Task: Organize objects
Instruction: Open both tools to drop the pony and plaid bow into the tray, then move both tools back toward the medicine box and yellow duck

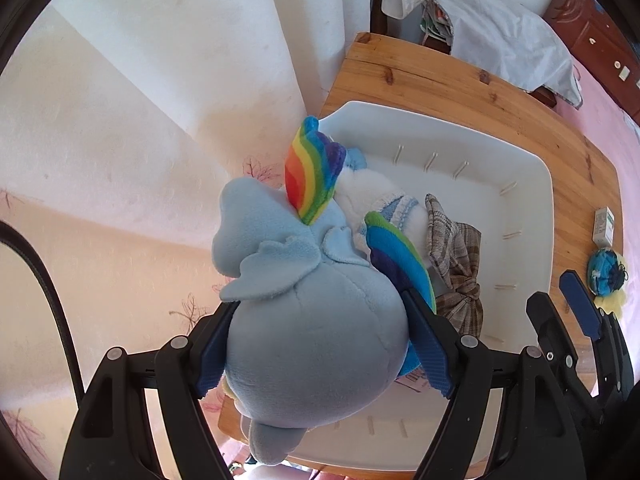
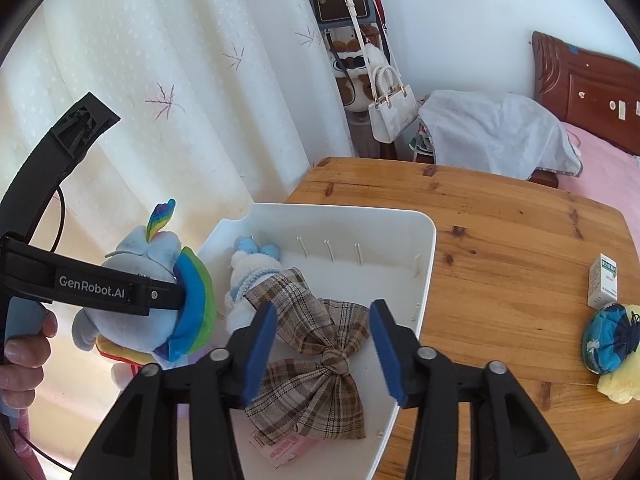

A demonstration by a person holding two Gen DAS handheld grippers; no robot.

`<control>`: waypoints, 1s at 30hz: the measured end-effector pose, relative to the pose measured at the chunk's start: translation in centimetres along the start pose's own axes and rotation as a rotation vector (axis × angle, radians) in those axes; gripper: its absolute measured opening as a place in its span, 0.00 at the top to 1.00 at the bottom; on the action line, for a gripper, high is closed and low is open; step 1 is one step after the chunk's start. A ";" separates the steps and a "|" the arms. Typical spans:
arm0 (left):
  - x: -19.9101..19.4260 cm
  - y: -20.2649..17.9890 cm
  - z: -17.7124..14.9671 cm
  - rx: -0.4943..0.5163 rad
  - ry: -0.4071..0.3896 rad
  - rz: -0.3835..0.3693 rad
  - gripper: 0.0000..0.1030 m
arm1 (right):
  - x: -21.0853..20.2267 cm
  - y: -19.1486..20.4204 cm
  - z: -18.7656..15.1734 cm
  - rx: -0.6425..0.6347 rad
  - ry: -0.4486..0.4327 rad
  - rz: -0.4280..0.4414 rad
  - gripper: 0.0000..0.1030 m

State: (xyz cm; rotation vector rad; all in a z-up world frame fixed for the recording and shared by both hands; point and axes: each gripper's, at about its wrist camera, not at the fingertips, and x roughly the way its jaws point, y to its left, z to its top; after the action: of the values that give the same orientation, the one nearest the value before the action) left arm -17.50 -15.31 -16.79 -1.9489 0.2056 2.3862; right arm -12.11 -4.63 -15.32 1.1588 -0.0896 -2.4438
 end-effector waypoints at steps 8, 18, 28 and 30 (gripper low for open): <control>-0.6 -0.6 -0.4 -0.001 -0.003 0.029 0.21 | -1.2 -1.2 0.6 -0.015 -0.003 0.027 0.42; -2.8 -1.5 -0.9 0.003 -0.079 0.018 0.19 | -3.0 -3.0 1.2 -0.038 -0.027 0.025 0.36; -6.1 -4.1 -1.1 -0.024 -0.263 -0.117 0.19 | -5.1 -6.3 1.2 -0.049 -0.093 0.002 0.27; -6.7 -4.7 -1.3 -0.015 -0.301 -0.132 0.19 | -5.8 -7.1 1.1 -0.051 -0.122 -0.009 0.25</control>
State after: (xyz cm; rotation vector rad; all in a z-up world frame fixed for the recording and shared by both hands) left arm -14.32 -10.51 -10.80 -1.5272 0.0433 2.5547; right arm -12.19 4.06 -12.14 0.9902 -0.0583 -2.5080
